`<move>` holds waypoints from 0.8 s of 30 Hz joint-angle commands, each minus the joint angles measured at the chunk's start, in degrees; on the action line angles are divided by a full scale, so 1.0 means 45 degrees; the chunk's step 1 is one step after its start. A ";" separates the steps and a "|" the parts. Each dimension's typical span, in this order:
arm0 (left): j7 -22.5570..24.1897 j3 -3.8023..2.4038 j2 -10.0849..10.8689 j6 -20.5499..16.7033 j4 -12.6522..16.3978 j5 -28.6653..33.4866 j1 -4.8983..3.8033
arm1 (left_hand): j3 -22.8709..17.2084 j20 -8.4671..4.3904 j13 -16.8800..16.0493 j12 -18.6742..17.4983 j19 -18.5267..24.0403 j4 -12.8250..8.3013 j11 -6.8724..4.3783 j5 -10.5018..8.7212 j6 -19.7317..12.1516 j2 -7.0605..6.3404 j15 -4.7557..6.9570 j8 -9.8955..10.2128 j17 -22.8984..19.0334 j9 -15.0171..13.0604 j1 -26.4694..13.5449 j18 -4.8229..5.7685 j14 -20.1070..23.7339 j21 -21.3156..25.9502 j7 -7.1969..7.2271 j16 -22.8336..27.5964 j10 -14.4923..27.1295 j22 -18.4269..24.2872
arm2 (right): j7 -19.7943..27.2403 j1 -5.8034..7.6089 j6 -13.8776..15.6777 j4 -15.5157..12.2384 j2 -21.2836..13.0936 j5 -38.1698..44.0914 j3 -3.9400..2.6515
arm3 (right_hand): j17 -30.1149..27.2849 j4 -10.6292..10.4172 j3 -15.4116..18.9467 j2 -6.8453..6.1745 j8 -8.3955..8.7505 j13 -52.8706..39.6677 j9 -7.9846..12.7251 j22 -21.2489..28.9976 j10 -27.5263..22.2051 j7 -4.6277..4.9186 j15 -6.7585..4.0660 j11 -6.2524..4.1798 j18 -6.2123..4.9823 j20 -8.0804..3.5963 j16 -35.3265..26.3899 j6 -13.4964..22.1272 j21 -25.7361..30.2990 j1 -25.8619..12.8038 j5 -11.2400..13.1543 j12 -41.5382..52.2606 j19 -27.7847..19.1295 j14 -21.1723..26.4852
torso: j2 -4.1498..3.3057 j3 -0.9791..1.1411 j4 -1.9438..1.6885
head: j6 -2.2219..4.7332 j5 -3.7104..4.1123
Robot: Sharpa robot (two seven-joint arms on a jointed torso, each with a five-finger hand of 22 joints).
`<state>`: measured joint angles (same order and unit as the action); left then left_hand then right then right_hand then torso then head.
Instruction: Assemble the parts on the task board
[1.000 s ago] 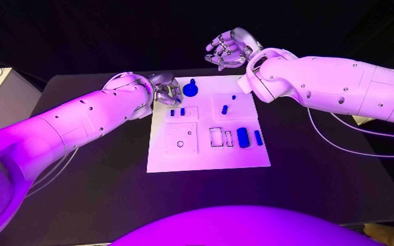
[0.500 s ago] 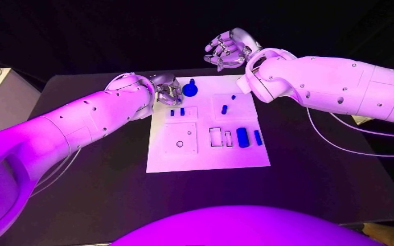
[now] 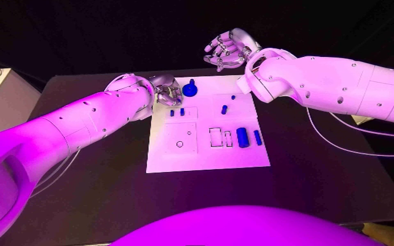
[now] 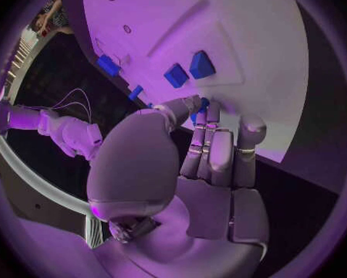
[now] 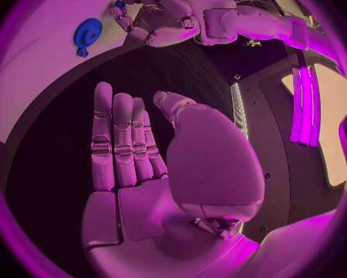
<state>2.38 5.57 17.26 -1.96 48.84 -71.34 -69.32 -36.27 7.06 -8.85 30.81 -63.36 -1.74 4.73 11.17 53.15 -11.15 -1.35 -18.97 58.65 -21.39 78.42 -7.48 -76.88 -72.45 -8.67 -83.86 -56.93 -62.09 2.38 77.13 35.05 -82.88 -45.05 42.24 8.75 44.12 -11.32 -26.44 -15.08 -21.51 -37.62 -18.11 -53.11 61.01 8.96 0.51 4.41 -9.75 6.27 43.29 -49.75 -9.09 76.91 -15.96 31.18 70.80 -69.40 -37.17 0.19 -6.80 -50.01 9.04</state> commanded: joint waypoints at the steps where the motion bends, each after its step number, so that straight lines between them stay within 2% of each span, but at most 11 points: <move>1: -0.0184 0.0041 0.0019 0.0344 0.0058 -0.0085 0.0083 | -0.0002 0.0031 0.0010 -0.0081 0.0118 -0.0081 0.0064 0.0045 -0.0237 -0.0030 0.0001 0.0207 -0.0053 0.0070 -0.0091 -0.0012 0.0102 0.0067 -0.0019 0.0063 0.0028 0.0052 | 0.0053 -0.0002 -0.0147 -0.0009 -0.0008 0.0061 -0.0005 | -0.0021 0.0042 -0.0008 0.0023 -0.0080 0.0023 -0.0018 0.0019 0.0055 -0.0002 -0.0034 -0.0034 -0.0148 0.0018 -0.0071 -0.0060 0.0070 -0.0136 -0.0016 -0.0056 0.0075 0.0045 | 0.0000 -0.0014 0.0007 | 0.0002 -0.0008; 7: -0.0181 0.0040 0.0062 0.0139 0.0121 -0.0084 0.0083 | -0.0006 0.0076 -0.0036 -0.0211 0.0224 -0.0123 0.0090 0.0055 -0.0783 -0.0131 -0.0028 0.0622 -0.0227 0.0142 -0.0151 -0.0039 0.0234 0.0139 -0.0014 0.0090 0.0103 0.0141 | 0.0064 -0.0003 -0.0138 -0.0005 -0.0015 0.0061 -0.0005 | -0.0024 0.0052 -0.0010 0.0017 -0.0075 0.0047 -0.0017 0.0040 0.0046 0.0002 -0.0030 -0.0030 -0.0146 0.0020 -0.0086 -0.0044 0.0085 -0.0140 -0.0017 -0.0070 0.0074 0.0054 | -0.0009 -0.0014 0.0003 | 0.0002 0.0000; 15: -0.0199 0.0037 0.0126 -0.0035 0.0169 -0.0082 0.0083 | 0.0008 0.0094 -0.0072 -0.0257 0.0256 -0.0129 0.0110 0.0052 -0.1057 -0.0176 -0.0046 0.0813 -0.0312 0.0166 -0.0196 -0.0046 0.0295 0.0163 0.0020 0.0097 0.0152 0.0169 | 0.0072 -0.0004 -0.0136 0.0000 -0.0035 0.0061 -0.0005 | -0.0031 0.0078 -0.0019 0.0010 -0.0074 0.0129 -0.0017 0.0100 0.0008 0.0013 -0.0015 -0.0015 -0.0140 0.0029 -0.0134 -0.0023 0.0134 -0.0150 -0.0015 -0.0127 0.0059 0.0095 | -0.0008 -0.0009 0.0006 | 0.0002 0.0002; 19: -0.0213 0.0032 0.0172 -0.0143 0.0194 -0.0078 0.0083 | 0.0027 0.0114 -0.0132 -0.0276 0.0280 -0.0133 0.0118 0.0049 -0.1440 -0.0220 -0.0060 0.1059 -0.0366 0.0201 -0.0235 -0.0052 0.0340 0.0187 0.0078 0.0095 0.0168 0.0194 | 0.0079 -0.0004 -0.0134 0.0005 -0.0051 0.0061 -0.0005 | -0.0035 0.0101 -0.0026 0.0003 -0.0074 0.0192 -0.0018 0.0144 -0.0010 0.0024 -0.0004 -0.0004 -0.0137 0.0037 -0.0167 -0.0011 0.0168 -0.0155 -0.0013 -0.0170 0.0049 0.0125 | -0.0003 -0.0013 0.0006 | 0.0002 0.0000; 24: -0.0232 0.0026 0.0230 -0.0204 0.0238 -0.0076 0.0083 | 0.0026 0.0115 -0.0150 -0.0271 0.0268 -0.0138 0.0114 0.0052 -0.1519 -0.0217 -0.0059 0.1108 -0.0357 0.0206 -0.0231 -0.0050 0.0337 0.0180 0.0084 0.0088 0.0156 0.0182 | 0.0083 -0.0005 -0.0147 0.0010 -0.0069 0.0063 -0.0005 | -0.0037 0.0110 -0.0031 0.0002 -0.0075 0.0217 -0.0019 0.0160 -0.0015 0.0028 0.0000 0.0000 -0.0137 0.0040 -0.0178 -0.0009 0.0180 -0.0154 -0.0013 -0.0186 0.0046 0.0135 | -0.0006 -0.0012 0.0004 | 0.0002 0.0012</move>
<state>1.57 5.72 18.30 -2.30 49.71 -71.47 -68.96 -36.29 7.47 -9.48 29.77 -62.55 -2.07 5.13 11.17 46.89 -11.88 -1.55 -14.16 57.02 -20.51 77.69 -7.48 -75.85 -71.82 -8.27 -83.64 -56.52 -61.27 2.36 77.13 35.02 -82.81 -45.32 42.24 8.75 44.01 -11.16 -26.59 -15.08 -21.51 -36.69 -18.15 -52.43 61.02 8.96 0.52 4.42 -9.75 6.27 42.74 -49.75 -8.65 76.91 -15.96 30.60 70.80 -68.98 -37.19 0.14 -6.77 -50.01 9.03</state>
